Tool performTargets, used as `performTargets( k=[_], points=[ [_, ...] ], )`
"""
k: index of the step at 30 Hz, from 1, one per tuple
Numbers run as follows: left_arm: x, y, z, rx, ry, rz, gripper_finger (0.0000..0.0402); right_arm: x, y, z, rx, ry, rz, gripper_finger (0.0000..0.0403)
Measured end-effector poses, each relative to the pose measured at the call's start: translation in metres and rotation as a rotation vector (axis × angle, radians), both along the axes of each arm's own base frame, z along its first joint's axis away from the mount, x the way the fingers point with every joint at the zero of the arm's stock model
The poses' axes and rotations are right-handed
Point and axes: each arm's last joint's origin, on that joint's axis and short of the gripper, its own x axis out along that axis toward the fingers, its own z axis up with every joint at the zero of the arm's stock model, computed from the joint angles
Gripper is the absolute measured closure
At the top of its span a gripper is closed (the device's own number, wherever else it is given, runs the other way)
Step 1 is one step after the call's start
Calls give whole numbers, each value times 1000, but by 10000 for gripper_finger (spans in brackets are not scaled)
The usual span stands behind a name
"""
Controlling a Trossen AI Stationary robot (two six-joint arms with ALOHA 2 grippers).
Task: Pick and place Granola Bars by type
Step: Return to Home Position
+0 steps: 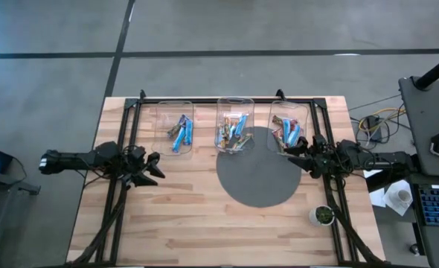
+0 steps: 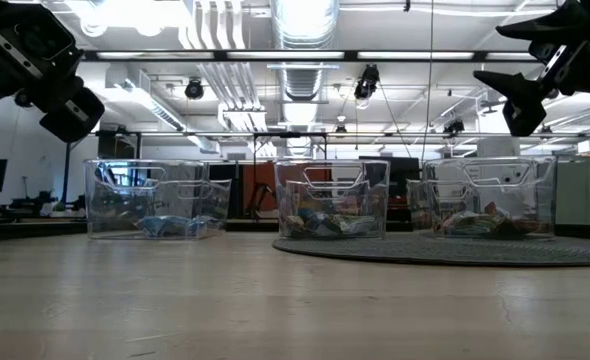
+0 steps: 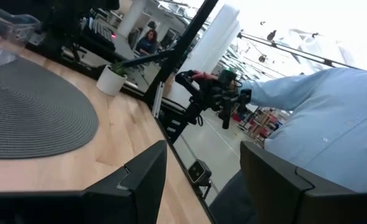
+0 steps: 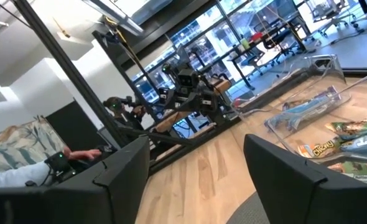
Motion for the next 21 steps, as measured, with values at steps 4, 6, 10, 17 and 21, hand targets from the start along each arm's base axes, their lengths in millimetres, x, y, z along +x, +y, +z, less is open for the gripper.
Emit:
performTargets(
  k=[4,6,10,17,21],
  points=[
    [0,0,0,0,2,-1,216,0,0,0,0,0,0,156],
    [0,0,0,0,3,-3,216,0,0,0,0,1,0,155],
    [0,0,0,0,4,-3,216,1,0,-1,0,14,0,150],
    [0,-1,-1,0,6,-5,216,2,0,-2,0,24,1,153],
    [0,-1,-1,0,7,-5,216,2,0,-2,0,23,1,156]
  ],
)
